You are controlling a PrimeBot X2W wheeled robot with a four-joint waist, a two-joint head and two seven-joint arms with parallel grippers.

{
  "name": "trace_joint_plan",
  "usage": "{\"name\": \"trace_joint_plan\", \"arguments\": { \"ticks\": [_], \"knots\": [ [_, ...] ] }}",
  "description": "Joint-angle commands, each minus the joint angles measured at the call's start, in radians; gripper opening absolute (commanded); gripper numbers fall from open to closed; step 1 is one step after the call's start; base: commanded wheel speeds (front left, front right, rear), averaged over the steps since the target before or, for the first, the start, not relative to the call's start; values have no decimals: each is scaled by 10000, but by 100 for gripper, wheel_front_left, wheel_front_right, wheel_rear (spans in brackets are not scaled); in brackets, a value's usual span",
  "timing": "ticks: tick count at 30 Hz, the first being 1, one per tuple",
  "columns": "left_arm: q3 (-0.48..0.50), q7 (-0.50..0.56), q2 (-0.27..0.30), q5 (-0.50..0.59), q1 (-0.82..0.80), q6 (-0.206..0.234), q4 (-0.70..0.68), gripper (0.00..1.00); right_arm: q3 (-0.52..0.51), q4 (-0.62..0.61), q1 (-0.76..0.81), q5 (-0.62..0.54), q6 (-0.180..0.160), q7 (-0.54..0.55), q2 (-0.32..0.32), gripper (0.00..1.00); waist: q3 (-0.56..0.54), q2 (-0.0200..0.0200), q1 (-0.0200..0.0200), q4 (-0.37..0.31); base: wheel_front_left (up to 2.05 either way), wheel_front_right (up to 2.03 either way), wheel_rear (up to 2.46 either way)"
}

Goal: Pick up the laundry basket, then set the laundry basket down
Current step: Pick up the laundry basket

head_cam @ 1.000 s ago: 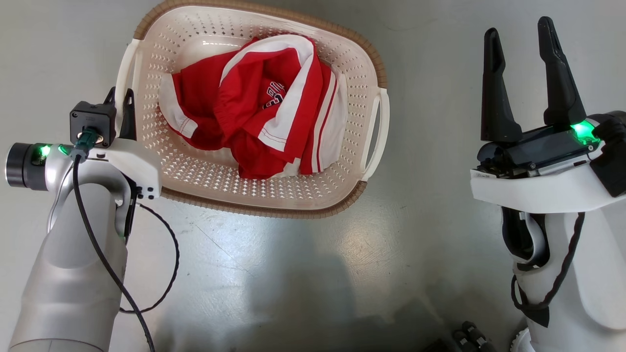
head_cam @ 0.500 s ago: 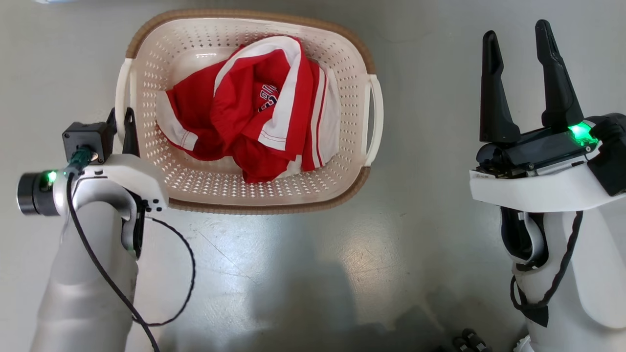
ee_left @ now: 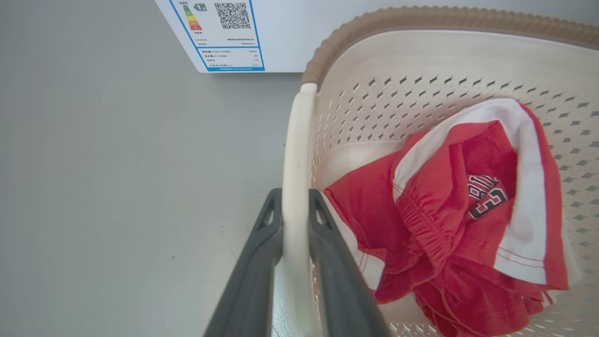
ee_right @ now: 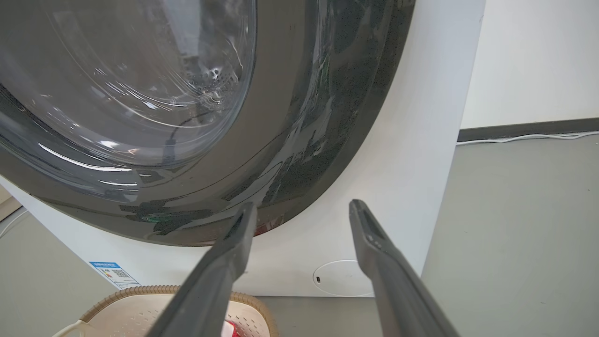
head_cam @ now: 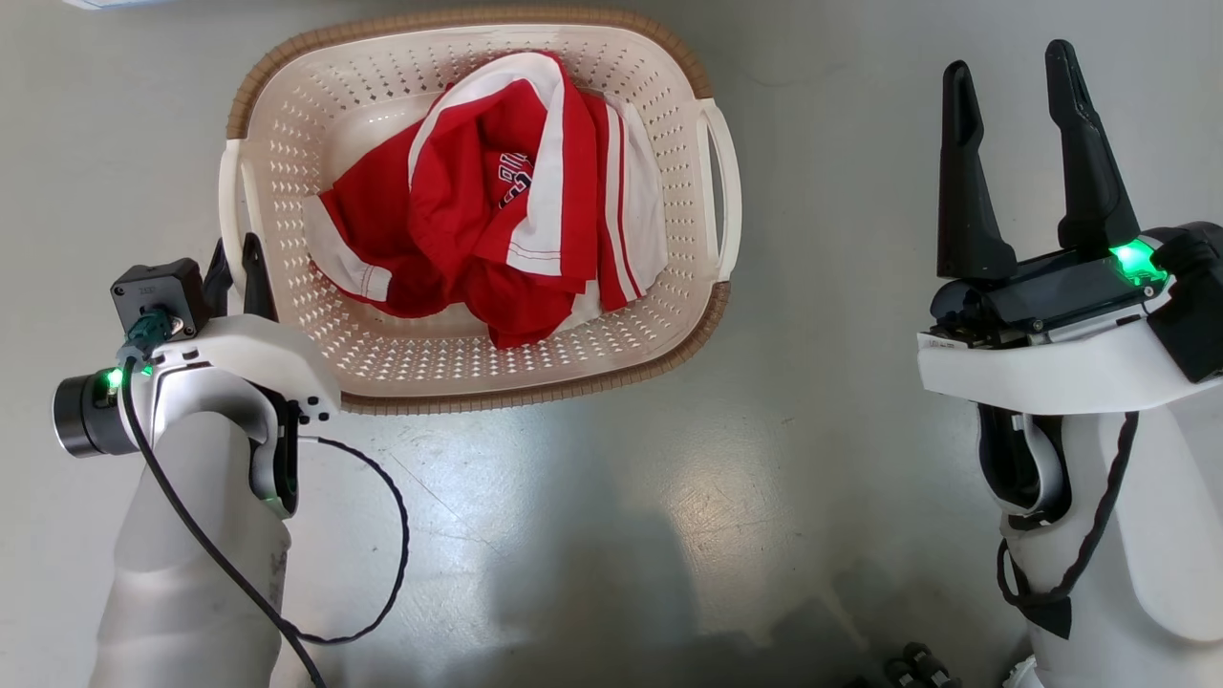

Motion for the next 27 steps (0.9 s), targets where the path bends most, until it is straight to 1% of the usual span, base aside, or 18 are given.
{"name": "trace_joint_plan", "arguments": {
  "ticks": [1,8,15,16,17,18,19,20,21,22,23,24,25,27],
  "knots": [
    [296,-63,195,-110,300,19,-98,0,151,-255,152,-28,69,-65,49,100,15,0,-1,1,0,0,0],
    [468,-63,36,-79,206,-19,44,0,201,-244,130,-17,69,-65,49,100,49,0,-1,-15,0,0,0],
    [527,-63,-2,80,183,-69,77,0,184,-233,118,-4,69,-65,49,100,63,0,-1,-53,0,0,0],
    [533,-63,-4,104,176,-69,82,3,186,-237,129,-2,69,-65,49,100,61,0,-1,-57,0,0,0],
    [523,-63,1,145,173,-70,97,9,189,-238,139,2,69,-65,49,100,56,0,-1,-61,0,0,0],
    [513,-63,8,186,170,-66,112,18,194,-235,145,10,69,-65,49,100,48,0,-1,-66,0,0,0],
    [513,-63,13,216,168,-59,120,35,196,-230,149,16,69,-65,49,100,41,0,-1,-68,0,0,0],
    [521,-63,22,240,167,-52,120,39,196,-227,148,23,69,-65,49,100,38,0,-1,-69,0,0,0],
    [535,-63,36,261,168,-38,110,40,197,-226,144,30,69,-65,49,100,35,0,-1,-70,0,0,0],
    [553,-63,45,274,170,-31,102,43,200,-225,140,35,69,-65,49,100,32,0,-1,-72,0,0,0],
    [566,-63,55,291,174,-23,98,60,203,-225,136,38,69,-65,49,100,30,0,-1,-72,0,0,0],
    [577,-63,63,308,177,-16,99,89,205,-225,132,42,69,-65,49,100,29,0,-1,-72,0,0,0],
    [589,-63,71,323,179,-10,101,100,207,-222,129,42,69,-65,49,100,25,0,-1,-72,0,0,0],
    [630,-63,80,342,182,29,100,100,210,-210,125,39,69,-65,49,100,14,0,-1,-69,0,0,0]
  ]
}}
